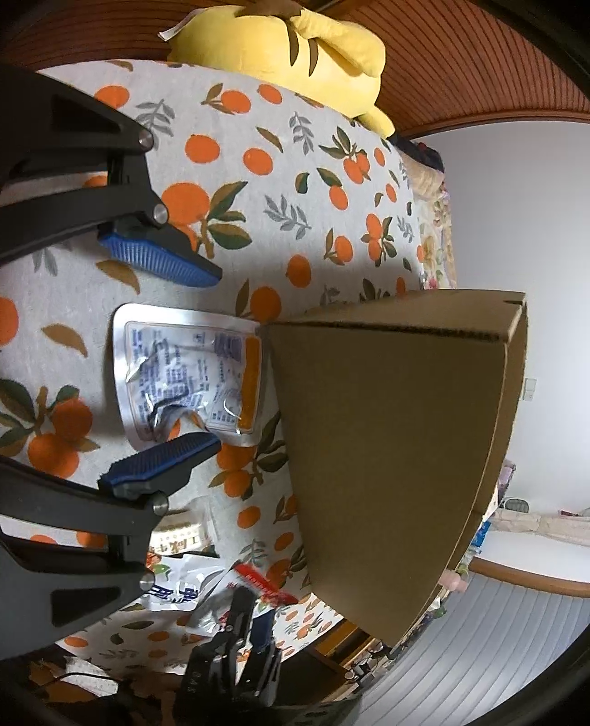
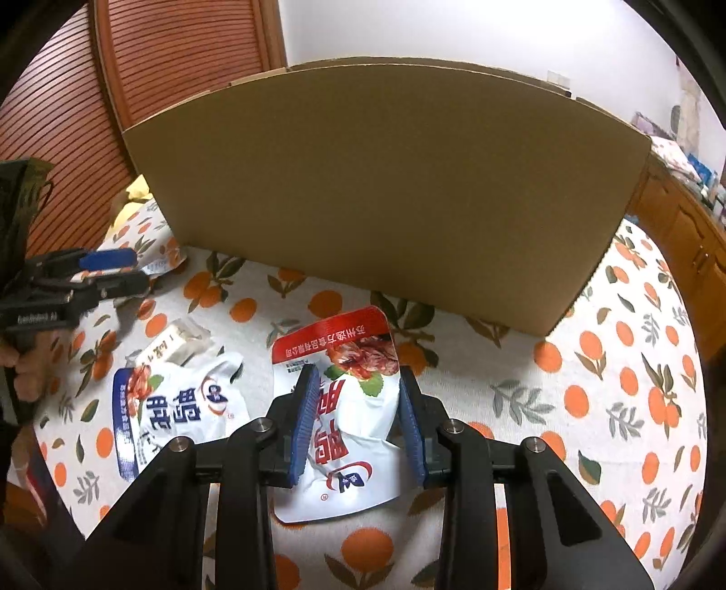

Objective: Organize snacks
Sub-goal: 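Grasp the foil sachet with the left tool while the right tool lifts the duck-neck packet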

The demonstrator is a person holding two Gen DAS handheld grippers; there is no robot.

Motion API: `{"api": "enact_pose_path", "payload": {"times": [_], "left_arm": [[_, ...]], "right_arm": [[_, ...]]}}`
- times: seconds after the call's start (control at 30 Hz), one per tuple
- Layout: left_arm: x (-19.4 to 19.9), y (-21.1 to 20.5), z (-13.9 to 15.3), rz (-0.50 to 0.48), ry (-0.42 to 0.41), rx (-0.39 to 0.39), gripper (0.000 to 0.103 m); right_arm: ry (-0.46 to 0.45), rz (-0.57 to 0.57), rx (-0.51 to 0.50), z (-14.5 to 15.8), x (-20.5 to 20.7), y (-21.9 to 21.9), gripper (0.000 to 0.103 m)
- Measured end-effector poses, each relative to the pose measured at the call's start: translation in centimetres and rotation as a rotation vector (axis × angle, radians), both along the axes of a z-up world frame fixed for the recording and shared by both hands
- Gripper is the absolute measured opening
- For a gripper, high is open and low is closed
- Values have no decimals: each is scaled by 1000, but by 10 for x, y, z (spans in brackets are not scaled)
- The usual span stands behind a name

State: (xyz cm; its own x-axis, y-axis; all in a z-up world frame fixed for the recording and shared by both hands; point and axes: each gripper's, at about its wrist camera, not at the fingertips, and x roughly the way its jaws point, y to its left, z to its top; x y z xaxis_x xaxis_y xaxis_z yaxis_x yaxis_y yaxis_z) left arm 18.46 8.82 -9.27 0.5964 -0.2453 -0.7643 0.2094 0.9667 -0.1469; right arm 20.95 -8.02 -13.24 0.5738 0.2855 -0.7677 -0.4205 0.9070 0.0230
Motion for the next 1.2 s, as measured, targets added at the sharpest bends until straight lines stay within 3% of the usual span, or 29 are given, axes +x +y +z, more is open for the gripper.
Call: {"api": "enact_pose_path", "payload": {"times": [0.13, 0.33, 0.47, 0.57, 0.7, 0.9, 1.1, 1.2], "left_arm": [[10, -1, -5, -19, 42, -15, 68], [6, -13, -8, -29, 17, 57, 70], [-4, -25, -11, -60, -11, 125, 65], [-11, -27, -9, -69, -16, 119, 58], [-17, -31, -8, -90, -20, 117, 58], [-27, -36, -6, -112, -29, 107, 57], [-34, -36, 0, -114, -46, 73, 57], [-36, -35, 5, -113, -58, 60, 57]], "right_arm": [[0, 1, -7, 0, -4, -2, 34], [8, -10, 5, -1, -11, -10, 35], [4, -13, 2, -2, -19, -15, 38], [-6, -10, -16, -3, -24, -11, 43], [-24, 5, -65, -5, -31, -2, 50], [-22, 5, -59, -6, -35, -2, 51], [-31, 19, -61, -6, -41, -1, 48], [-58, 15, -35, -3, -45, -3, 34]]}}
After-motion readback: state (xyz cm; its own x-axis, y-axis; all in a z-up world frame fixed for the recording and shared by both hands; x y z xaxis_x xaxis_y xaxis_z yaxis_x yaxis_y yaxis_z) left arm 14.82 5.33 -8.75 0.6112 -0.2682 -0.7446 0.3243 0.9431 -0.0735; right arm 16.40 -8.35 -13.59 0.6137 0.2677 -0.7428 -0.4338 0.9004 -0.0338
